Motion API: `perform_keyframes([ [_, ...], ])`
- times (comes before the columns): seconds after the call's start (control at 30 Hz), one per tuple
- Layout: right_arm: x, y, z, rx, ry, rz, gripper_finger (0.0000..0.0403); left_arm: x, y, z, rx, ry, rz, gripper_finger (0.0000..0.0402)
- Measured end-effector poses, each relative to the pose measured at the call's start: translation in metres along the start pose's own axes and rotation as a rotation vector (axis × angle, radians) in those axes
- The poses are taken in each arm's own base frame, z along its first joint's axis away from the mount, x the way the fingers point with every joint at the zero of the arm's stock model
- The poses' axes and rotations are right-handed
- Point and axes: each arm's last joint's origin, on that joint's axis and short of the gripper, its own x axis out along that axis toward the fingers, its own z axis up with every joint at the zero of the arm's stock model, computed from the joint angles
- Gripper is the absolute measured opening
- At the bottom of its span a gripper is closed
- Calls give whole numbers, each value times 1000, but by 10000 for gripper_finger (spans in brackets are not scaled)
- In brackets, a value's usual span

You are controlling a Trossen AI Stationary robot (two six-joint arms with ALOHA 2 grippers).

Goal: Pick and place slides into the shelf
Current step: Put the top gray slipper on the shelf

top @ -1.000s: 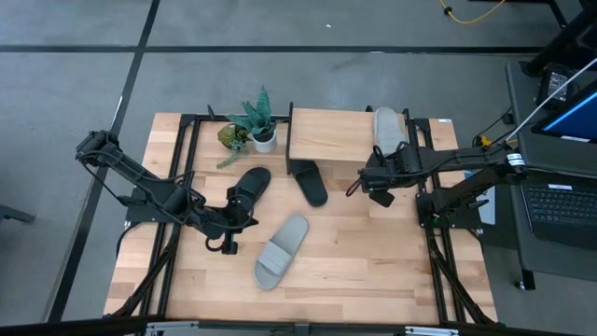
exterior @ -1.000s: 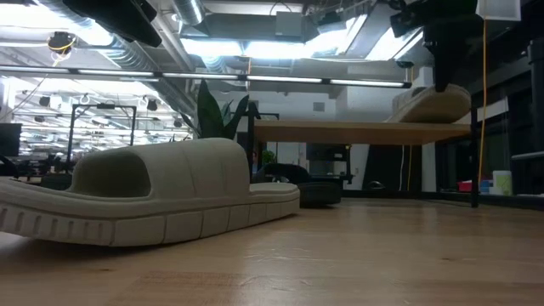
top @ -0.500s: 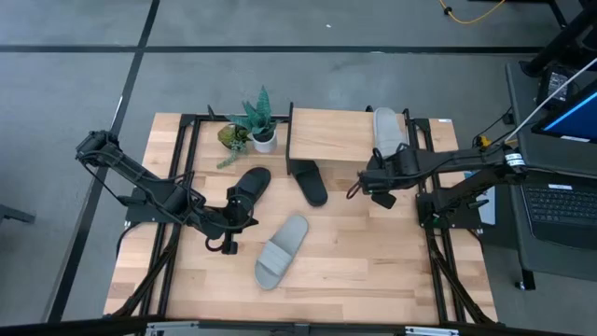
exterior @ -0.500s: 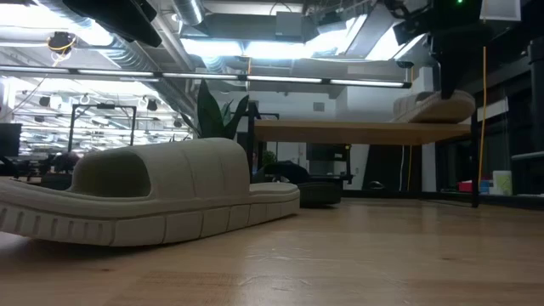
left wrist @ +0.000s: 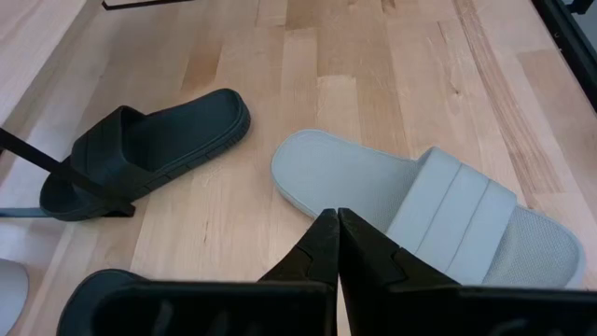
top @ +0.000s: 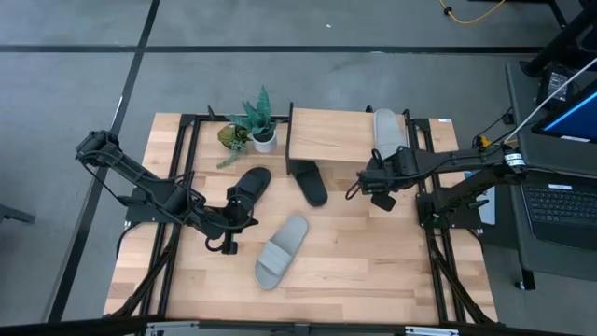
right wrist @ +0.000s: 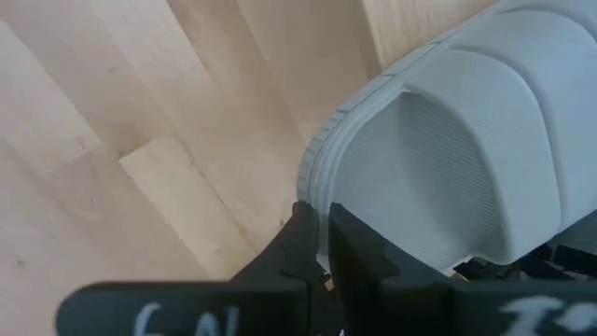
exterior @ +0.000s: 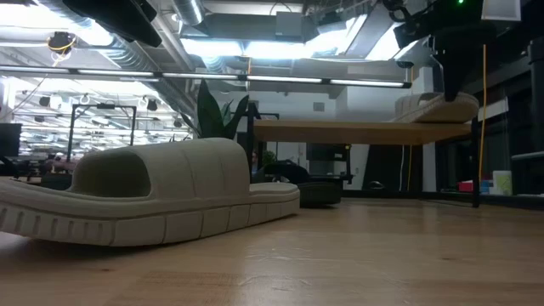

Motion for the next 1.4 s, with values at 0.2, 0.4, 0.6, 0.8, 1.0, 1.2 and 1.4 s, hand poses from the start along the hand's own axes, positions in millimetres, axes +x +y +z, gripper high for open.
perform_keyframes([
  [0.2,0,0,0,7,-7,-5,37,0,0,0,0,0,0,0],
  [0.4,0,0,1,12,-22,-14,69,0,0,0,0,0,0,0],
  [0.6,0,0,2,13,-32,-21,111,0,0,0,0,0,0,0],
  [0.8,0,0,2,-12,-34,-26,142,0,0,0,0,0,0,0],
  [1.0,0,0,2,-43,-34,-27,153,0,0,0,0,0,0,0],
  [1.2,0,-1,2,-46,-45,-47,154,0,0,0,0,0,0,0],
  [1.4,-12,-4,6,-33,-82,-26,154,0,0,0,0,1,0,0],
])
